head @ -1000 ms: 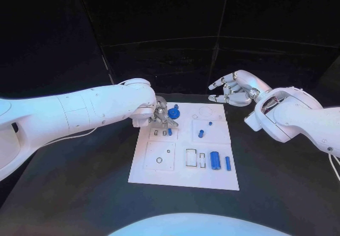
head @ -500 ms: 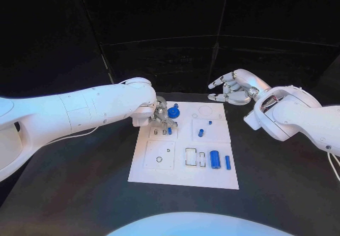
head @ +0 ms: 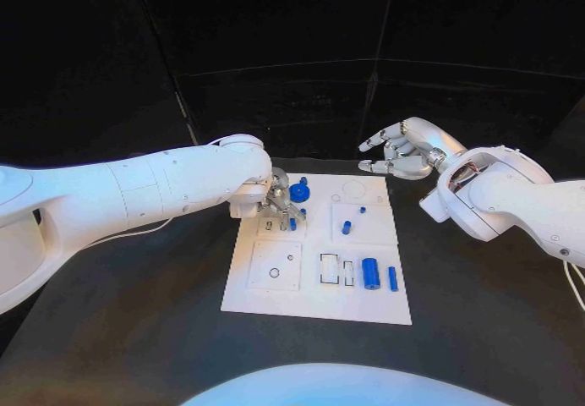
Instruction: Assemble the parts on the task board
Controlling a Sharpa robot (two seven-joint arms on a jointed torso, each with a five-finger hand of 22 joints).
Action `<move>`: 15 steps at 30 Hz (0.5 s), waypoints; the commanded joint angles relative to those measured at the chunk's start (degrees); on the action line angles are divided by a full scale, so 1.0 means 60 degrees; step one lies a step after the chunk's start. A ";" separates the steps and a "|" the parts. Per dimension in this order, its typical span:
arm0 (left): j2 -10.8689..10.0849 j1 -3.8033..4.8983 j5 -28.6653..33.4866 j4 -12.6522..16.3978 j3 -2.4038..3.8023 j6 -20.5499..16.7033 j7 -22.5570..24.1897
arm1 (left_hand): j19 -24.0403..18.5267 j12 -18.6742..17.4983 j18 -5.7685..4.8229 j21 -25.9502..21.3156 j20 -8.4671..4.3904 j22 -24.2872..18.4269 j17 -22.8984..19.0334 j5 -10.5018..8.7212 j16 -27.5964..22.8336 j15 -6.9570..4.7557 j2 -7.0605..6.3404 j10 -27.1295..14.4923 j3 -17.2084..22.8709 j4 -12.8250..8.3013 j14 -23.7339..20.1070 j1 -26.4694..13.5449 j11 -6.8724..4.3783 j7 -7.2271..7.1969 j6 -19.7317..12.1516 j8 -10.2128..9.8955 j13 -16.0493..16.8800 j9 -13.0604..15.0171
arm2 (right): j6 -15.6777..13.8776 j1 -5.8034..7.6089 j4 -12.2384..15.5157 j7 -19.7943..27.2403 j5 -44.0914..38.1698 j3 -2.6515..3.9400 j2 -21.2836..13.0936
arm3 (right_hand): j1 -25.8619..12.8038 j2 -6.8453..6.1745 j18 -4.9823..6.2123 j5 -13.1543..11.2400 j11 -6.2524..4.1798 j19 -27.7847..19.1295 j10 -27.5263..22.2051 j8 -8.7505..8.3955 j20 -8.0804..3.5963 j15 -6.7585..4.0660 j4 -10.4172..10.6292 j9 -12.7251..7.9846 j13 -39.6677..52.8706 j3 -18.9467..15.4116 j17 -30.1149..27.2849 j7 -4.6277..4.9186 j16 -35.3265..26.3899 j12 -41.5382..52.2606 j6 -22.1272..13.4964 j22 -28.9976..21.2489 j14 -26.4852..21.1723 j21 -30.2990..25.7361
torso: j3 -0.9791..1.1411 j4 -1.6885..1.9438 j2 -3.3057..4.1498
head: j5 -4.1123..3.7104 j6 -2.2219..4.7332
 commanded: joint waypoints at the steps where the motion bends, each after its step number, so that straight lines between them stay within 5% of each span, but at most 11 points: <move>1: 0.0022 0.0006 -0.0052 -0.0025 -0.0002 0.0162 -0.0081 | -0.0067 0.0025 -0.0095 0.0066 0.0008 0.0018 0.2515 0.0001 0.0029 -0.0055 0.0004 -0.0062 0.0079 -0.0013 0.1027 0.0091 -0.0030 -0.0004 -0.0088 0.0082 0.0008 0.0027 | 0.0041 0.0021 -0.0006 -0.0020 0.0020 0.0005 0.0017 | -0.0040 -0.0072 0.0127 -0.0036 0.0014 -0.0067 -0.0062 0.0062 0.0015 -0.0089 0.0057 -0.0003 -0.0012 0.0004 -0.0012 -0.0029 -0.0056 -0.0058 -0.0050 -0.0008 0.0391 -0.0056 | 0.0003 -0.0009 -0.0001 | 0.0002 -0.0014; 15: 0.0046 -0.0005 -0.0052 0.0016 -0.0006 0.0153 -0.0081 | -0.0079 0.0025 -0.0095 0.0073 0.0004 0.0031 0.2515 0.0002 0.0029 -0.0058 0.0034 -0.0069 0.0209 -0.0126 0.1027 0.0191 -0.0034 -0.0007 -0.0154 0.0179 0.0006 0.0101 | 0.0099 0.0021 -0.0082 -0.0048 0.0034 0.0004 0.0100 | -0.0028 -0.0060 0.0128 -0.0025 0.0012 -0.0068 -0.0062 0.0070 0.0014 -0.0091 0.0061 -0.0001 -0.0018 0.0014 -0.0020 -0.0032 -0.0062 -0.0060 -0.0044 -0.0013 0.0390 -0.0060 | -0.0003 -0.0007 0.0001 | 0.0000 -0.0055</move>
